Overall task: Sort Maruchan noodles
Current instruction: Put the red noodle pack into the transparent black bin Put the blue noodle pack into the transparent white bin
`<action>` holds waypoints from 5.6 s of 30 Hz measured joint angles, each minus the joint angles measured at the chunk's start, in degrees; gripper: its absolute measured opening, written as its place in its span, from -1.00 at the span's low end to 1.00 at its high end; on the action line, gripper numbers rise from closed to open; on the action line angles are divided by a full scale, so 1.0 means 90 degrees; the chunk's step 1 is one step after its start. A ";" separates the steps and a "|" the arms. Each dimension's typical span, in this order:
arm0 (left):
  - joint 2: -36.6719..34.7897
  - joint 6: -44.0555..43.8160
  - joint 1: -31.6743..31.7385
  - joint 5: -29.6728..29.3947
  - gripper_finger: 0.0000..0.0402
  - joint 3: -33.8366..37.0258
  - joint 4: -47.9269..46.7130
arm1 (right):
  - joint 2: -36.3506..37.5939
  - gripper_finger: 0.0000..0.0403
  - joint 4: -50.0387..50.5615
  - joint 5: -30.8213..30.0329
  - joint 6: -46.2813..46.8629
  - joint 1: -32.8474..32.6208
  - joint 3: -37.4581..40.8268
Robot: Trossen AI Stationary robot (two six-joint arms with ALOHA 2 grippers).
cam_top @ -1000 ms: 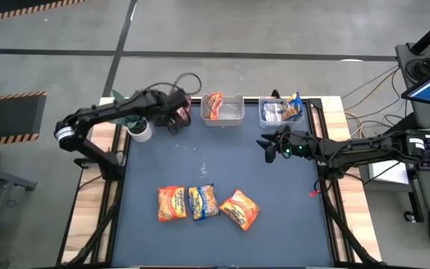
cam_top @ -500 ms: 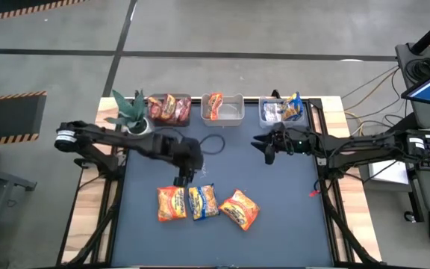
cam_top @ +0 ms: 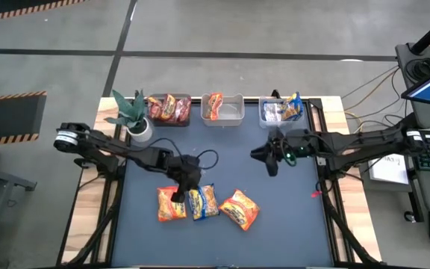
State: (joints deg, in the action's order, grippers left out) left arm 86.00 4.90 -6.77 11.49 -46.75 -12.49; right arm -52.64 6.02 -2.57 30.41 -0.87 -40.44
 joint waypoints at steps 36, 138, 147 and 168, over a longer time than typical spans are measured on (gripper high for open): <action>-0.0167 0.0165 -0.0100 -0.1376 -1.00 0.0377 0.0779 | -0.0971 -0.71 -0.0080 -0.0716 0.0747 -0.0799 -0.0084; -0.2386 -0.0553 -0.0406 -0.1176 -1.00 0.2148 0.1290 | -0.6360 -0.41 -0.1821 0.4553 0.0771 0.0976 -0.2951; -0.3612 0.0929 -0.0339 -0.2656 -1.00 0.1947 0.1559 | -0.4829 -0.40 0.0187 0.3572 0.0104 0.1354 -0.2951; -0.3631 0.1833 -0.0308 -0.3554 -1.00 0.1827 0.2019 | -0.2139 -0.43 0.5011 -0.1554 -0.0175 0.3955 -0.3074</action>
State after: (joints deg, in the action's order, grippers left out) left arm 53.32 21.39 -9.54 -20.49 -30.30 5.67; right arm -71.90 51.12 -16.55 28.84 34.73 -68.11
